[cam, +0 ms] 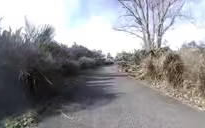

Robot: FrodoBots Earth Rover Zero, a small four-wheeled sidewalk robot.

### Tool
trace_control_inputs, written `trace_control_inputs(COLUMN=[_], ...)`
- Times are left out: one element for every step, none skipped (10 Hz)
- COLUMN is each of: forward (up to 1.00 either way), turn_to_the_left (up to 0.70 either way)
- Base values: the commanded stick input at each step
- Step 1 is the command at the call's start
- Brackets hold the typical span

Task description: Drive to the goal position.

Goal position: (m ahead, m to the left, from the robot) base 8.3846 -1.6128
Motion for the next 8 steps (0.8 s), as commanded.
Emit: trace_control_inputs(forward=[0.45,0.45,0.45,0.45,0.45,0.45,0.45,0.45], turn_to_the_left=[-0.27,-0.27,-0.26,0.0,0.0,0.0,-0.07,-0.14])
